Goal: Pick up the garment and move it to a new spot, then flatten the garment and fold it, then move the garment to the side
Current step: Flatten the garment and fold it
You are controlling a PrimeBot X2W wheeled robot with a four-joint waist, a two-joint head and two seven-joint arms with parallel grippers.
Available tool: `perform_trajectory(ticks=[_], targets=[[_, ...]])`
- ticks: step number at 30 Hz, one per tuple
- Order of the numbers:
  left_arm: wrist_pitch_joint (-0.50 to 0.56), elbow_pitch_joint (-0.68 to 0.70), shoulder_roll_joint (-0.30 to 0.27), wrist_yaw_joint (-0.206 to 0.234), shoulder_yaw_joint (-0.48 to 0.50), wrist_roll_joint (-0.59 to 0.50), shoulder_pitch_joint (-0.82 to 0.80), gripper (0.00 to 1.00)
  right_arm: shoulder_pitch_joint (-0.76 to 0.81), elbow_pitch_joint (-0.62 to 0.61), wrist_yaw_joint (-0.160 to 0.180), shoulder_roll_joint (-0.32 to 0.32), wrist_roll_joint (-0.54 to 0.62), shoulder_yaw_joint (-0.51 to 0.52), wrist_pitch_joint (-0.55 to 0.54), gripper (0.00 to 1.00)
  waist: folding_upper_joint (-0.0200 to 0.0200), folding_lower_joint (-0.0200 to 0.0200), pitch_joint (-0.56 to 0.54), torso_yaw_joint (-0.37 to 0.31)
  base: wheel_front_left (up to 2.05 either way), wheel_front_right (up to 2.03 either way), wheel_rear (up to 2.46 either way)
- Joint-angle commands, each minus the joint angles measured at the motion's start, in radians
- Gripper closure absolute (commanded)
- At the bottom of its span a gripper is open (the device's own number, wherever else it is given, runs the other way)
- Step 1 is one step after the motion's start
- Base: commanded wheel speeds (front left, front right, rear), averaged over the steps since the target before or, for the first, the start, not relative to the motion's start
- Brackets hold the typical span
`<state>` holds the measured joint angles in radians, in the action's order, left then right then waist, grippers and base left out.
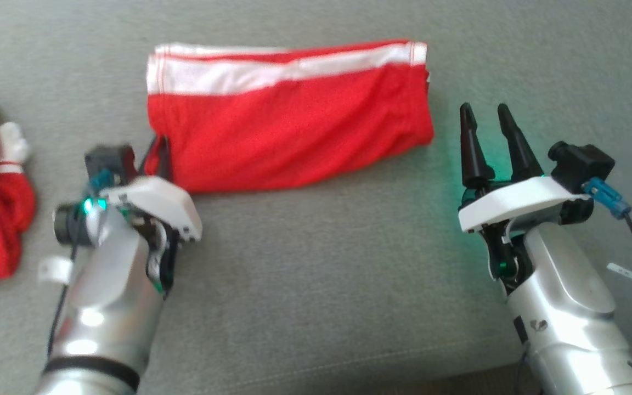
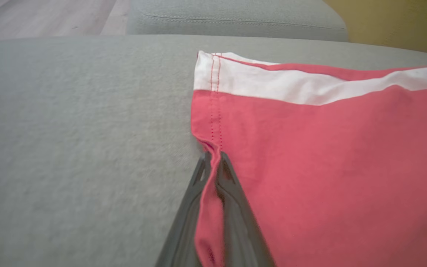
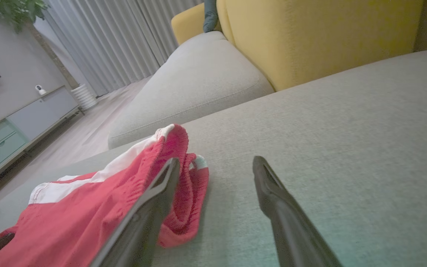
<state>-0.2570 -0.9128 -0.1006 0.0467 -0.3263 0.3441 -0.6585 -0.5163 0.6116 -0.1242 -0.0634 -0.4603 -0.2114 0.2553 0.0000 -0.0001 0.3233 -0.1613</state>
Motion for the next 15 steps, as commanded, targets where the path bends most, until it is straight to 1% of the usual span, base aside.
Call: perform_trajectory(ticks=[1, 6, 7, 8, 9, 15], targets=[[-0.005, 0.044, -0.018, 0.018, 0.041, -0.009, 0.02, 1.0, 0.009, -0.02, -0.007, 0.013, 0.011, -0.016, 0.006, 0.0, 0.0, 0.0001, -0.034, 0.042, 0.0, 0.0, 0.0], [-0.005, 0.105, 0.005, 0.028, 0.052, -0.032, 0.083, 1.0, 0.015, -0.013, -0.007, 0.013, 0.02, -0.023, 0.006, 0.0, 0.0, 0.0001, -0.039, 0.08, 0.0, 0.0, 0.0], [-0.005, 0.12, 0.009, 0.03, 0.054, -0.04, 0.091, 0.86, 0.013, -0.014, -0.007, 0.013, 0.02, -0.026, 0.006, 0.0, 0.0, 0.0001, -0.037, 0.086, 0.0, 0.0, 0.0], [-0.005, 0.138, 0.012, 0.032, 0.057, -0.046, 0.098, 0.25, 0.011, -0.015, -0.007, 0.013, 0.019, -0.03, 0.006, 0.0, 0.0, 0.0001, -0.033, 0.092, 0.0, 0.0, 0.0], [-0.005, 0.158, 0.015, 0.035, 0.059, -0.057, 0.104, 0.0, 0.007, -0.017, -0.007, 0.013, 0.016, -0.035, 0.006, 0.0, 0.0, 0.0001, -0.03, 0.097, 0.0, 0.0, 0.0], [-0.005, 0.261, 0.031, 0.04, 0.067, -0.115, 0.144, 0.0, -0.033, -0.019, -0.007, 0.013, 0.006, -0.076, 0.006, 0.0, 0.0, 0.0001, -0.017, 0.131, 0.0, 0.0, 0.0]])
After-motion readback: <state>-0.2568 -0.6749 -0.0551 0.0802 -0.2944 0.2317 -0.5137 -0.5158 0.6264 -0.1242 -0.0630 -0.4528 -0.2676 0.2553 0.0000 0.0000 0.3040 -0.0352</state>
